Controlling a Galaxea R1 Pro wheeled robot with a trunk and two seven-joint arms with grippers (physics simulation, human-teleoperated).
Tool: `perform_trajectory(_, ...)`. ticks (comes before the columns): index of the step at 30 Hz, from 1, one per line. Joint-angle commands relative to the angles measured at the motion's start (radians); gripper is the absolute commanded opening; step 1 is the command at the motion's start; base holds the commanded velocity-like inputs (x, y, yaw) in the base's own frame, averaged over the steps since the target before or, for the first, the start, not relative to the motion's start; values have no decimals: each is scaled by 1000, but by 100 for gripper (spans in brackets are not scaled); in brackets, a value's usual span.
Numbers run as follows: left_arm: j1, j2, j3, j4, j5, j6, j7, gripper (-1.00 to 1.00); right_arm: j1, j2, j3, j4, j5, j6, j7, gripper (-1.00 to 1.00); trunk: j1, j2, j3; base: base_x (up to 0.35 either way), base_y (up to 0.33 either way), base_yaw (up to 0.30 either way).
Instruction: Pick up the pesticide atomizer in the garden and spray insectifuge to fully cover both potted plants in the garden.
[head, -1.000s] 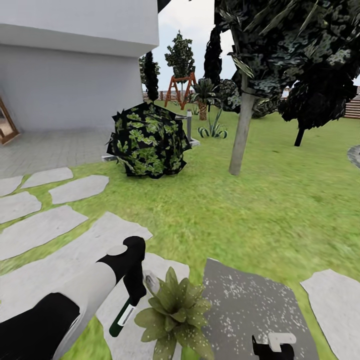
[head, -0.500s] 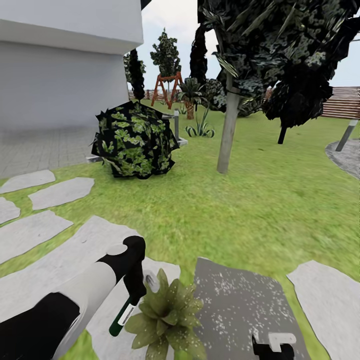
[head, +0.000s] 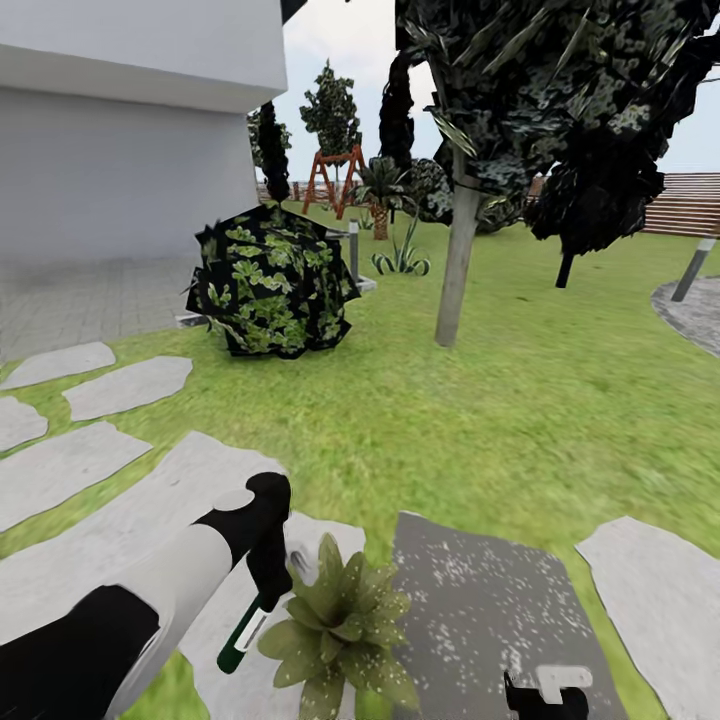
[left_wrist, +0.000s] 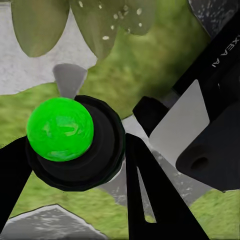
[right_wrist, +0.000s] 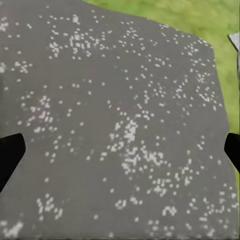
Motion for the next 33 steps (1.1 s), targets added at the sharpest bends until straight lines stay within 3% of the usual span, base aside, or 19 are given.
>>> perform_trajectory(1, 0, 0, -3, -1, -7, 10, -9, -100, -1, 0, -5, 1, 11, -4, -5, 100, 0, 0, -1, -40, 281, 0)
perform_trajectory(5, 3, 2, -4, 1, -13, 10, -9, -100, -1, 0, -5, 1, 11, -4, -5, 100, 0, 0, -1, -11, 284, 0)
perform_trajectory(8, 3, 3, -1, 2, -55, 10, -11, -100, -1, 0, -5, 1, 11, -4, -5, 100, 0, 0, -1, -1, 245, 0)
perform_trajectory(11, 4, 0, 3, 1, -75, 10, -17, -100, -1, 0, -5, 1, 11, -4, -5, 100, 0, 0, -1, 0, 96, 0)
perform_trajectory(20, 7, -6, 6, 2, -78, 10, -20, -100, -1, 0, -5, 1, 11, -4, -5, 100, 0, 0, -1, 0, 1, 0)
perform_trajectory(28, 6, -2, 6, 1, -80, 10, -13, -100, -1, 0, -5, 1, 11, -4, -4, 100, 0, 0, -1, -112, -173, -6)
perform_trajectory(33, 6, -1, 8, 1, -80, 10, -11, -100, -1, 0, -5, 1, 11, -4, -4, 100, 0, 0, -1, -47, -17, -231)
